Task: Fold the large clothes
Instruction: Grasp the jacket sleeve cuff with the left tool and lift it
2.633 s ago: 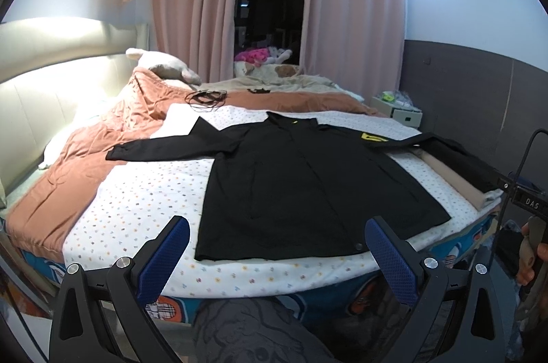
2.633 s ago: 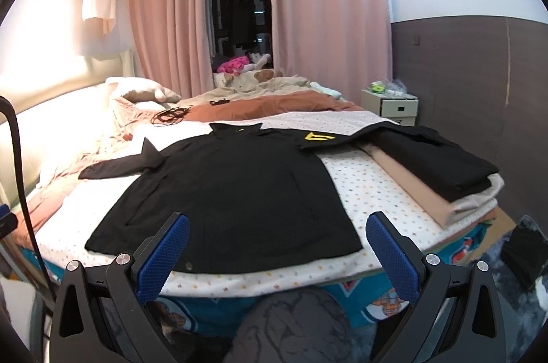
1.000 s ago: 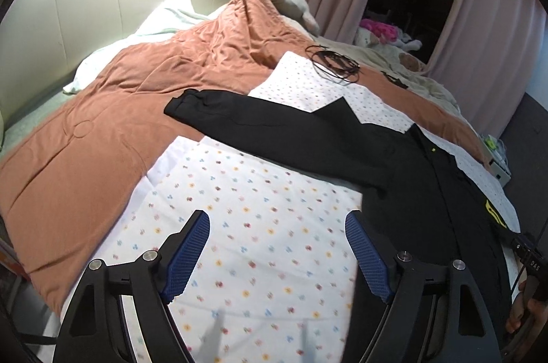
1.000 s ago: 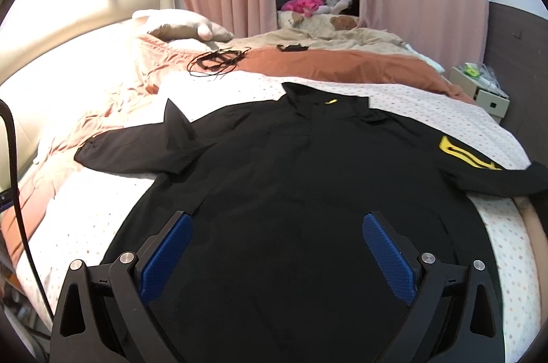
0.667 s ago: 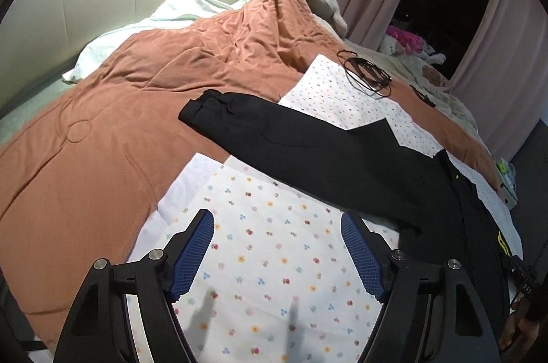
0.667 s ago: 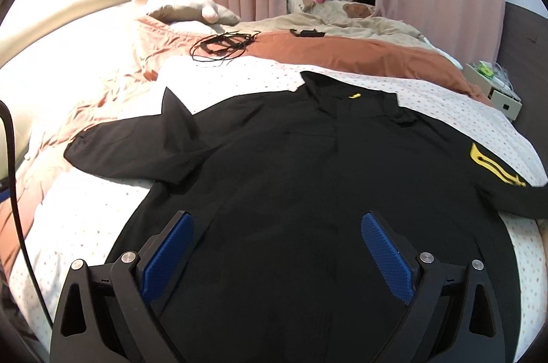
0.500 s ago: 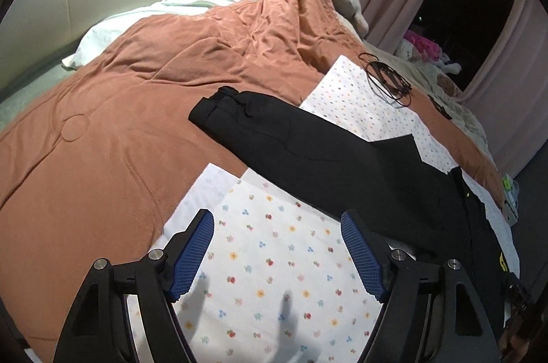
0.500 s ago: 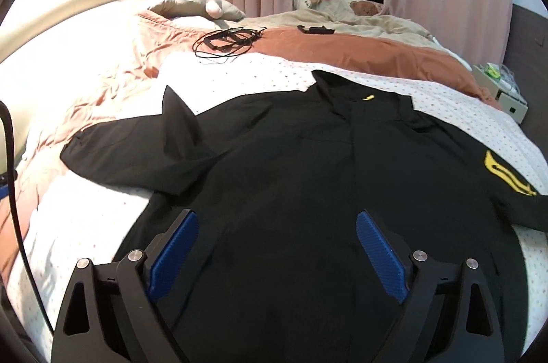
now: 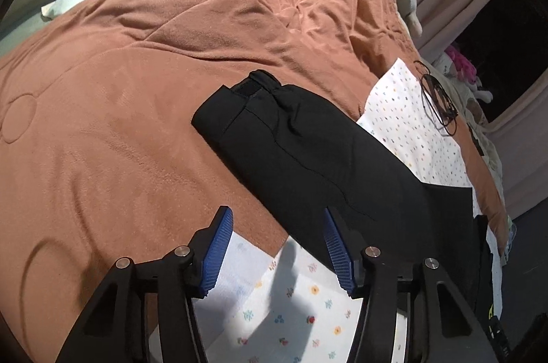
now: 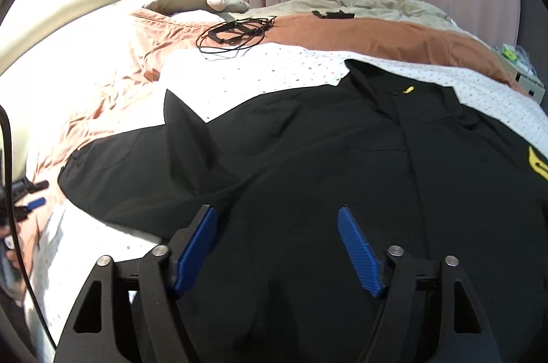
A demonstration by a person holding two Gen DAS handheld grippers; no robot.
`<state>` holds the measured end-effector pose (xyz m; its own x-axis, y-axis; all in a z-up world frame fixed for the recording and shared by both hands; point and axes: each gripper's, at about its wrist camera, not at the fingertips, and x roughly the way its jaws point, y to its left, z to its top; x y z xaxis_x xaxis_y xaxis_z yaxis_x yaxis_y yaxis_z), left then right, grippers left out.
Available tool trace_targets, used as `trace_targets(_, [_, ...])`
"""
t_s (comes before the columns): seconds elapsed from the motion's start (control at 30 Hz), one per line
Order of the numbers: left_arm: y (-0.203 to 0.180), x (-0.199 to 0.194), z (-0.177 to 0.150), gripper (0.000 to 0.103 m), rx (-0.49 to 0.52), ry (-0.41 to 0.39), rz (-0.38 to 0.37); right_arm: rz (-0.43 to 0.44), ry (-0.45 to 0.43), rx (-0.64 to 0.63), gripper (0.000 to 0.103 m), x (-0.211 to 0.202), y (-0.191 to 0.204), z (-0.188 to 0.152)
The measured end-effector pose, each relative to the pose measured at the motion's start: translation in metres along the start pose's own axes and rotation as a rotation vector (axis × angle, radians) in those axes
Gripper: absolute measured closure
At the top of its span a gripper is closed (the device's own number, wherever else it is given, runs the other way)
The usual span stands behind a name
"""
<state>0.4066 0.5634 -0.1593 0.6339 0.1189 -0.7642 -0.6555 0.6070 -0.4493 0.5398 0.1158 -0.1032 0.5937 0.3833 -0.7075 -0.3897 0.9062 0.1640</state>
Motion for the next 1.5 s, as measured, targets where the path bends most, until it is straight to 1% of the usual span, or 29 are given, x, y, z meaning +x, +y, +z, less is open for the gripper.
trace_targets(0.03, [0.001,0.005,0.002,0.049,-0.007,0.002,0.0,0.008,0.01,0.01,0.035,0.006,0.001,0.002])
trace_targets(0.1, [0.004,0.016,0.006,0.049,-0.025,0.011,-0.006,0.021,0.026,0.025,0.043,0.014,0.002,0.003])
trace_targets(0.17, [0.008,0.029,0.009,0.05,-0.054,0.024,-0.038,0.042,0.053,0.049,0.048,0.025,0.003,0.003])
trace_targets(0.2, [0.009,0.035,0.01,0.053,-0.06,0.02,-0.044,0.05,0.062,0.059,0.049,0.028,0.002,0.003])
trace_targets(0.23, [0.009,0.038,0.011,0.067,-0.055,0.003,-0.032,0.065,0.075,0.077,0.05,0.033,0.002,0.003])
trace_targets(0.27, [0.01,0.039,0.013,0.077,-0.051,-0.005,-0.012,0.073,0.084,0.087,0.053,0.037,0.001,0.003])
trace_targets(0.3, [0.01,0.04,0.015,0.094,-0.055,0.0,-0.005,0.081,0.099,0.096,0.057,0.042,0.002,0.002])
trace_targets(0.33, [0.01,0.04,0.017,0.099,-0.065,0.005,-0.021,0.089,0.109,0.102,0.059,0.046,0.003,0.002])
trace_targets(0.4, [0.003,0.026,0.02,0.102,-0.048,-0.027,-0.032,0.108,0.126,0.115,0.071,0.055,0.003,0.0])
trace_targets(0.43, [-0.001,0.02,0.021,0.102,-0.031,-0.044,-0.037,0.116,0.138,0.121,0.074,0.061,0.004,-0.001])
trace_targets(0.47, [-0.008,0.009,0.022,0.103,-0.01,-0.065,-0.058,0.125,0.15,0.125,0.079,0.068,0.005,-0.003])
trace_targets(0.5, [-0.012,-0.001,0.023,0.103,0.005,-0.082,-0.082,0.136,0.162,0.123,0.081,0.075,0.007,-0.005])
trace_targets(0.53, [-0.018,-0.013,0.024,0.103,0.024,-0.101,-0.104,0.15,0.185,0.117,0.081,0.084,0.01,-0.007])
trace_targets(0.6, [-0.032,-0.039,0.027,0.103,0.059,-0.133,-0.139,0.151,0.242,0.101,0.081,0.1,0.014,-0.013])
trace_targets(0.67, [-0.045,-0.061,0.031,0.103,0.083,-0.157,-0.163,0.16,0.232,0.092,0.081,0.095,0.013,-0.012])
trace_targets(0.7, [-0.054,-0.075,0.033,0.103,0.102,-0.172,-0.178,0.169,0.244,0.103,0.081,0.091,0.012,-0.012])
trace_targets(0.77, [-0.073,-0.096,0.036,0.103,0.134,-0.194,-0.207,0.184,0.239,0.128,0.081,0.079,0.006,-0.014])
trace_targets(0.9, [-0.116,-0.134,0.036,0.103,0.188,-0.223,-0.273,0.188,0.222,0.145,0.081,0.046,-0.01,-0.021])
trace_targets(0.97, [-0.138,-0.15,0.032,0.103,0.22,-0.239,-0.294,0.185,0.228,0.162,0.081,0.024,-0.024,-0.025])
trace_targets(1.03, [-0.16,-0.164,0.029,0.103,0.247,-0.248,-0.313,0.183,0.212,0.18,0.081,0.004,-0.038,-0.026])
trace_targets(1.1, [-0.186,-0.181,0.024,0.103,0.275,-0.258,-0.345,0.173,0.191,0.208,0.072,-0.022,-0.058,-0.029])
trace_targets(1.2, [-0.224,-0.198,0.017,0.103,0.317,-0.273,-0.383,0.157,0.142,0.224,0.065,-0.052,-0.083,-0.035])
trace_targets(1.3, [-0.262,-0.21,0.005,0.103,0.347,-0.272,-0.43,0.148,0.125,0.273,0.063,-0.075,-0.109,-0.045])
trace_targets(1.37, [-0.288,-0.215,-0.003,0.103,0.375,-0.27,-0.446,0.14,0.113,0.295,0.063,-0.085,-0.122,-0.05])
trace_targets(1.43, [-0.316,-0.22,-0.013,0.103,0.413,-0.266,-0.465,0.132,0.099,0.31,0.056,-0.096,-0.134,-0.059])
trace_targets(1.47, [-0.328,-0.223,-0.018,0.103,0.429,-0.265,-0.477,0.13,0.087,0.316,0.049,-0.099,-0.138,-0.065])
trace_targets(1.5, [-0.342,-0.225,-0.024,0.103,0.448,-0.263,-0.492,0.123,0.076,0.318,0.045,-0.104,-0.143,-0.071])
